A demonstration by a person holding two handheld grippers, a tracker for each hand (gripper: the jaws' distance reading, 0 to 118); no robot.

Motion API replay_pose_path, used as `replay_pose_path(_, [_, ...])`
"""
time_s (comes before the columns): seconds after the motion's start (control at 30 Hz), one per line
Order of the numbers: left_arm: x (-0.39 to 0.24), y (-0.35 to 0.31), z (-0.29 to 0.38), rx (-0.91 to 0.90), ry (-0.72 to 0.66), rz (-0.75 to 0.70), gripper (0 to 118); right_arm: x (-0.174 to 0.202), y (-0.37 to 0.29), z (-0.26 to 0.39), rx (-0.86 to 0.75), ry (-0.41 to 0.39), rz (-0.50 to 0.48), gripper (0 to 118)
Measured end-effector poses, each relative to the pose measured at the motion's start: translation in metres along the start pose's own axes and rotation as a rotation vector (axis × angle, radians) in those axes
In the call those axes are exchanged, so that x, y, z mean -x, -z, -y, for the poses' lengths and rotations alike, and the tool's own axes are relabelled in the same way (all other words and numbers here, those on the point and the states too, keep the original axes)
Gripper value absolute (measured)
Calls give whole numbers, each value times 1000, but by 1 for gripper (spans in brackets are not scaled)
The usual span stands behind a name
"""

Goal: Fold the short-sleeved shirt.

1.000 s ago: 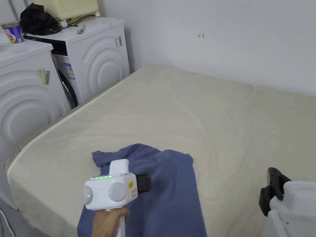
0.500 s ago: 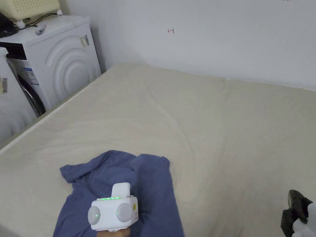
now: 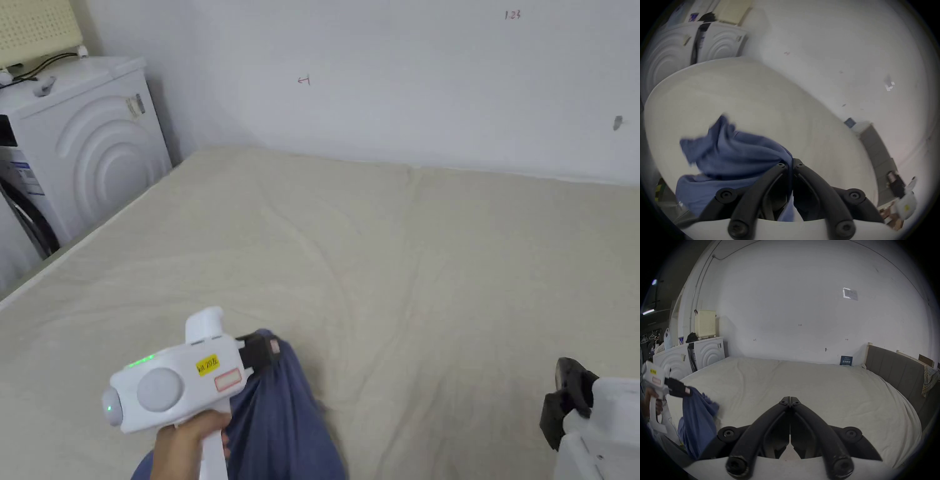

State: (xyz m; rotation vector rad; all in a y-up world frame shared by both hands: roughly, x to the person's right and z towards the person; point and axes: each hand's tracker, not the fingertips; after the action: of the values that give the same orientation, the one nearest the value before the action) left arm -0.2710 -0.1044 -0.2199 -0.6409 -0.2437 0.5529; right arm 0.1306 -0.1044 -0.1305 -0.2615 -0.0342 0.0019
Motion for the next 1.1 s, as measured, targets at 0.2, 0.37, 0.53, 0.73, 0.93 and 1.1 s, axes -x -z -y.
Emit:
replay_pose_path(0.2, [-116, 5, -48, -45, 178, 180, 5, -30, -29, -11, -66, 17, 51, 0])
replay_pose_path(0.37, [-205, 28, -59, -19, 310, 304, 5, -62, -51, -15, -105, 22, 127, 0])
replay_pose_path(0.53, [-286, 60, -29, 55, 428, 413, 5, -99, -74, -14, -124, 11, 235, 0])
replay_pose_path(0.73, [-325, 105, 31, 212, 517, 456, 5, -130, -91, -9, -119, 24, 313, 0])
replay_pose_path(0.93, [-293, 161, 113, 456, 586, 327, 5, -146, -89, 1, -92, 38, 339, 0])
replay_pose_path(1.1, [-251, 201, 169, 610, 562, 189, 5, -144, -79, 9, -64, 55, 324, 0])
